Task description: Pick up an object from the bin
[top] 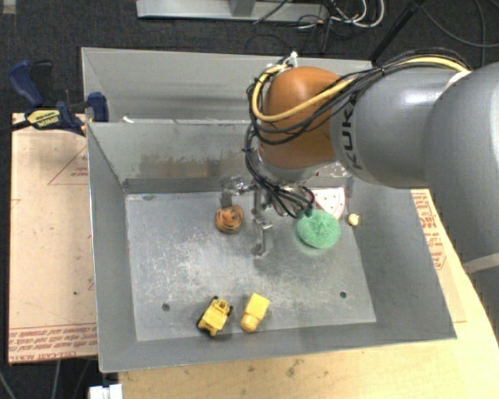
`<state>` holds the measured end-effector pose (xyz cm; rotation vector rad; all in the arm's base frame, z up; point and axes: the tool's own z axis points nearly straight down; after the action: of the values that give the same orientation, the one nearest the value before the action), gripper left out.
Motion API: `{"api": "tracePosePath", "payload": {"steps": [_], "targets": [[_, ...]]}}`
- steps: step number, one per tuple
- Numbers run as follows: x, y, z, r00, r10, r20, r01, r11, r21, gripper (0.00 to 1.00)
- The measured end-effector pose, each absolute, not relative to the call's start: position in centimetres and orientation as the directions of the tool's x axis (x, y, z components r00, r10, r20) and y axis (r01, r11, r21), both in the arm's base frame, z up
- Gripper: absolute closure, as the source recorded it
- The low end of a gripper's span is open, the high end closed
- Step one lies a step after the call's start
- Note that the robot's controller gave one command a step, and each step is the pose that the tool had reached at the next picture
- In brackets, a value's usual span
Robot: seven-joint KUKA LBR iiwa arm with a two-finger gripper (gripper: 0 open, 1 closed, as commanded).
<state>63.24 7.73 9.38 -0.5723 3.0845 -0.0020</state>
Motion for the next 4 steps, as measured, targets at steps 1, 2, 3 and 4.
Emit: {"api": "tracePosePath", "payload": {"steps": [1,2,3,4], "targets": [[64.4,7.1,10.8,-0.933,-0.359,-0.003,-0.359,0.933,0.001,0.0],[64.7,7.1,8.9,-0.941,-0.339,-0.007,-0.339,0.941,0.0,0.0],[65.1,9.2,7.1,-0.845,-0.535,-0.005,-0.535,0.845,0.001,1.0],[65.1,9.2,7.1,-0.845,-0.535,-0.005,-0.535,0.845,0.001,1.0]]}}
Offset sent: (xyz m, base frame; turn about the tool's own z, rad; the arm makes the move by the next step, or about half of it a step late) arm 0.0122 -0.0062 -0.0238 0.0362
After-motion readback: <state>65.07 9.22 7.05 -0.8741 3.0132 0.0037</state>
